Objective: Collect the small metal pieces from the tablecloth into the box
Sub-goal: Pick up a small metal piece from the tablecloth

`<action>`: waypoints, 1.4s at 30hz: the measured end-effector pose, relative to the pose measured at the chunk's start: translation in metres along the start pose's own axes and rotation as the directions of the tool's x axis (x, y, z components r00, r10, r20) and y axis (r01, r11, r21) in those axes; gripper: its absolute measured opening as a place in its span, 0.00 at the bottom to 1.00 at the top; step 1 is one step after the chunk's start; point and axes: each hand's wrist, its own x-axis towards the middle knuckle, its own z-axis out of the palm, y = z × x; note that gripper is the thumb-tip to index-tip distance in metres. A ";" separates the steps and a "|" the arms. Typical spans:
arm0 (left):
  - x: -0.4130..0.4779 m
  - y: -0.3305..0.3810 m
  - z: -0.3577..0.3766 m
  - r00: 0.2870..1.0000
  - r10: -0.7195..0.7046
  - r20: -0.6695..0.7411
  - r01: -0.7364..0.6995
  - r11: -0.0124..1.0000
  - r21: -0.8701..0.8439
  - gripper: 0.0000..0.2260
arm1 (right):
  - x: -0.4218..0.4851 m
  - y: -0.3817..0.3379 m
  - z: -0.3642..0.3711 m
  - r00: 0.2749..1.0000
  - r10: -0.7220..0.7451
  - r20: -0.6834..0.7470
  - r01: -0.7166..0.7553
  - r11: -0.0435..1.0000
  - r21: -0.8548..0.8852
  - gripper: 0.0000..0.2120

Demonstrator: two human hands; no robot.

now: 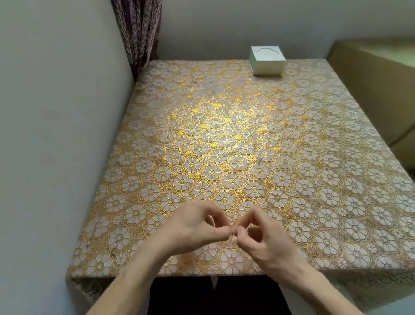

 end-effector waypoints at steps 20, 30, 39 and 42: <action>-0.019 0.001 0.012 0.996 0.005 -0.084 -0.025 0.971 -0.237 0.04 | -0.015 -0.016 -0.015 0.976 -0.212 -0.045 0.194 0.947 -0.255 0.07; -0.028 -0.010 0.034 0.986 0.039 -0.161 -0.087 0.949 -0.304 0.02 | -0.030 -0.008 -0.019 0.985 0.170 -0.014 -0.170 0.985 0.027 0.10; -0.032 -0.006 0.035 0.969 0.095 -0.229 -0.122 0.987 -0.108 0.03 | -0.026 -0.010 -0.014 0.970 0.244 0.016 -0.244 0.963 0.118 0.02; -0.032 -0.005 0.035 0.966 0.096 -0.241 -0.122 0.988 -0.096 0.03 | -0.024 -0.012 -0.014 0.961 0.272 0.043 -0.275 0.945 0.176 0.02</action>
